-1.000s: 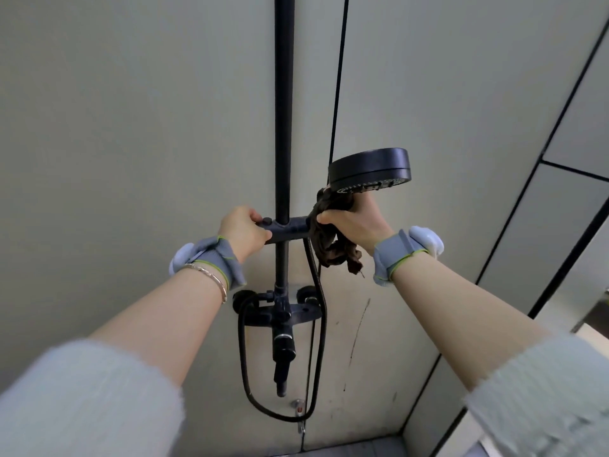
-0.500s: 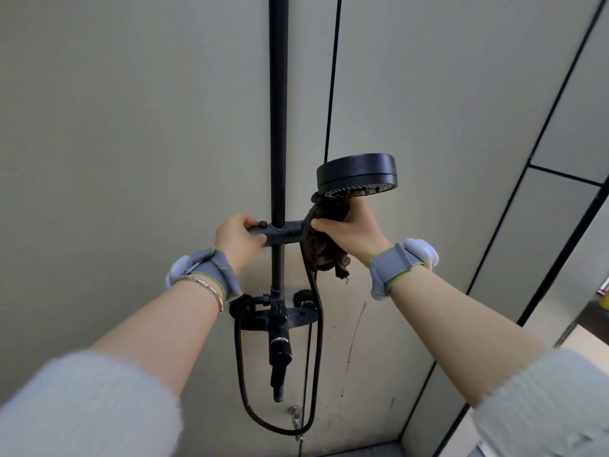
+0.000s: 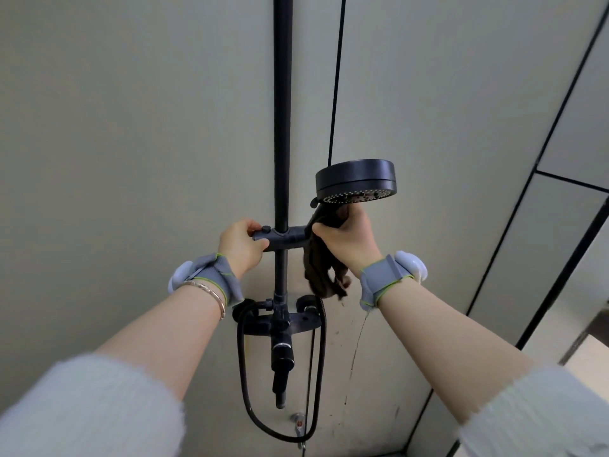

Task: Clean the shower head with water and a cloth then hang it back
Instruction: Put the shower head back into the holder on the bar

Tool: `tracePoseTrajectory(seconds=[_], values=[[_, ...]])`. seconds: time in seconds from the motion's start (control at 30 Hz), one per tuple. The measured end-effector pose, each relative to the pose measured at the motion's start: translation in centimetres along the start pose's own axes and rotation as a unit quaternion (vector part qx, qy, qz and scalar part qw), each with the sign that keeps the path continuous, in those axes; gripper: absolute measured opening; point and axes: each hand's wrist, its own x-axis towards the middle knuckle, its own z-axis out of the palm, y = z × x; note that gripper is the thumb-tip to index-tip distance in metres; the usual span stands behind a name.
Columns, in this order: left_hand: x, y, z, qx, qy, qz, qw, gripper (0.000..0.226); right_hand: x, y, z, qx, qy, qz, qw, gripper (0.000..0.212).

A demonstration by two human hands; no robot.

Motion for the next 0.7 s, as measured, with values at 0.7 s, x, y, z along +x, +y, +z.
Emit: tracePoseTrajectory(seconds=[0.7], values=[[-6.9,4.8,2.3,-0.386,-0.410,-0.202,0.801,0.071,-2.8,2.0,-0.8,0.319,-0.039,0.196,0.927,0.024]])
